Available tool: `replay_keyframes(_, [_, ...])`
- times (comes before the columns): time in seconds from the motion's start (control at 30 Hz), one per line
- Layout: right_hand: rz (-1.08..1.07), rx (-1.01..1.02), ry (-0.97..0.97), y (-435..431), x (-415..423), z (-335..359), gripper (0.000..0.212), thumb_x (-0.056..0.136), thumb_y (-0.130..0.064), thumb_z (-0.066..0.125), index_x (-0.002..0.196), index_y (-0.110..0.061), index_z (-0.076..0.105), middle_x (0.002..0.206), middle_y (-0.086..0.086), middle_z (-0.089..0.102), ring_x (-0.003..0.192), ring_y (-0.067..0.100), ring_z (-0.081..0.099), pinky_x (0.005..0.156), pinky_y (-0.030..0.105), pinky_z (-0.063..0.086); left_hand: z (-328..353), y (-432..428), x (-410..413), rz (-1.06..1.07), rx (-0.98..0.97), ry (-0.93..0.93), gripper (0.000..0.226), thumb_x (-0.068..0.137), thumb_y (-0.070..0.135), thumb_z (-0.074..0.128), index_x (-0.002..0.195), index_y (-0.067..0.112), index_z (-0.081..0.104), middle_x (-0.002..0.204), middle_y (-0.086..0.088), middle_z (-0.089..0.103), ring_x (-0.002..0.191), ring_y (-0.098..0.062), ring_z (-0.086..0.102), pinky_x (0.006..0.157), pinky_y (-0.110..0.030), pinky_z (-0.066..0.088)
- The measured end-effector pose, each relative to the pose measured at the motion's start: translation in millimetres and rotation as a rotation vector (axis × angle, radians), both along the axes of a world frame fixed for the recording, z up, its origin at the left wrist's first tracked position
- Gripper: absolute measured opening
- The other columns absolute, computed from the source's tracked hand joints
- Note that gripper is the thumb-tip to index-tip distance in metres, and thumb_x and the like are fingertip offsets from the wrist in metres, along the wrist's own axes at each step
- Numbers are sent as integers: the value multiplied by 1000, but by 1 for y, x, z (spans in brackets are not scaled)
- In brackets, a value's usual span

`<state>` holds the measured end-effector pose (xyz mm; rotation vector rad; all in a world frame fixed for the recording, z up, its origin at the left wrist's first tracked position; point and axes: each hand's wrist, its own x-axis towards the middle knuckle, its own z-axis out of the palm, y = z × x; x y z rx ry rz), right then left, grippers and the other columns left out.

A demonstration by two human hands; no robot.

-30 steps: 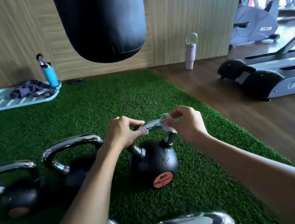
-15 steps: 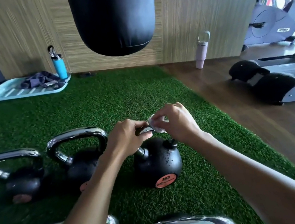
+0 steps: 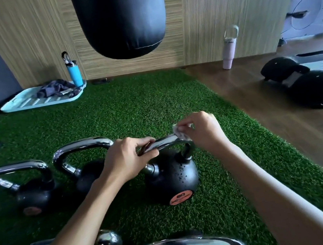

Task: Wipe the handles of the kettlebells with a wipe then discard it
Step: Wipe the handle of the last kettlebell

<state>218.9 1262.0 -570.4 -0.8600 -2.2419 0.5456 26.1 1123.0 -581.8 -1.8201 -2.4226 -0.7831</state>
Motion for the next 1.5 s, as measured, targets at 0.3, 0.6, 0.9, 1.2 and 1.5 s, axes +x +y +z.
replay_keyframes(0.3, [49,41,45,6,4,-10,10,88,-11,73,88,-18,81,79,-17,70,64,-11,61,69,-3,41,4,-24,4,-32,69,-19,49,77,65,71,119,41,71,39,24,53,29,-10,40,33,-20,30])
replay_keyframes(0.6, [59,-165,212,12,18,-33,21,89,-15,72,88,-36,74,78,-23,69,72,-5,66,61,18,53,-3,-27,-1,-23,81,-22,49,73,70,69,117,49,69,36,9,50,32,-12,24,35,-19,18])
replay_keyframes(0.9, [-57,-468,359,25,26,-69,18,91,-13,70,101,-26,77,90,-13,75,70,13,73,67,37,63,1,-27,5,-15,76,-24,40,77,52,80,115,41,74,55,33,57,35,-14,24,35,-16,20])
replay_keyframes(1.2, [-113,-801,387,8,22,-103,16,93,-16,70,96,-30,77,87,-5,79,65,10,67,56,20,54,11,-15,10,-43,-8,-48,41,82,41,80,121,32,72,83,43,22,34,-8,39,36,-12,26])
replay_keyframes(1.5, [-66,-839,646,17,25,-30,22,84,-15,79,104,-14,69,91,-1,79,72,7,71,59,20,51,16,39,3,-46,-18,35,45,83,56,74,124,37,71,105,10,78,38,13,43,39,-11,31])
